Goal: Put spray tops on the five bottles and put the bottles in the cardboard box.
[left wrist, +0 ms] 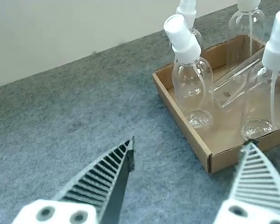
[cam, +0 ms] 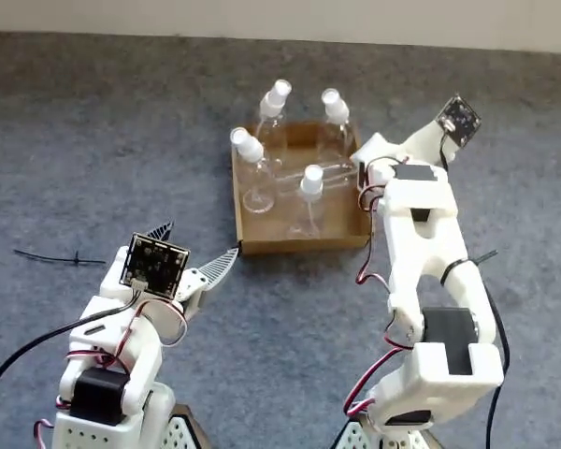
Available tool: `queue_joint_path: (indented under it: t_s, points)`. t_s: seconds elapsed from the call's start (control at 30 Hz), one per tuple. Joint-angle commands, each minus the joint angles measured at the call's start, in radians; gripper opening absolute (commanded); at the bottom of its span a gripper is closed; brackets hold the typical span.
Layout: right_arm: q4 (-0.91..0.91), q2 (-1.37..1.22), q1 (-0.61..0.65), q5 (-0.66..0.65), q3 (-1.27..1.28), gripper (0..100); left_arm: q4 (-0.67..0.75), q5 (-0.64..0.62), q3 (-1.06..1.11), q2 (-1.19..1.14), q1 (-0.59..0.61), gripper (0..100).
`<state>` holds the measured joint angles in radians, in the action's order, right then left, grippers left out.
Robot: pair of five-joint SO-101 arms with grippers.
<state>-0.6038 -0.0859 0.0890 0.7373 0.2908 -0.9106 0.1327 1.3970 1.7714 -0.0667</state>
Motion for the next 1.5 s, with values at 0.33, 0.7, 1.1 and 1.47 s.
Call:
queue_joint_path:
  t_s: [0.33, 0.7, 1.1, 1.47]
  points:
    - [0.015, 0.101, 0.013, 0.008, -0.012, 7.0, 0.023, 0.008, -0.005, 0.008, 0.012, 32]
    - [-0.013, 0.211, 0.021, 0.000, -0.013, 7.0, 0.025, 0.008, -0.005, 0.008, 0.010, 32]
    - [-0.077, 0.214, 0.111, -0.002, -0.018, 7.0, 0.023, 0.008, -0.005, 0.008, 0.012, 32]
    - [-0.085, 0.216, 0.116, -0.072, -0.090, 7.0, 0.025, 0.009, -0.005, 0.008, 0.012, 32]
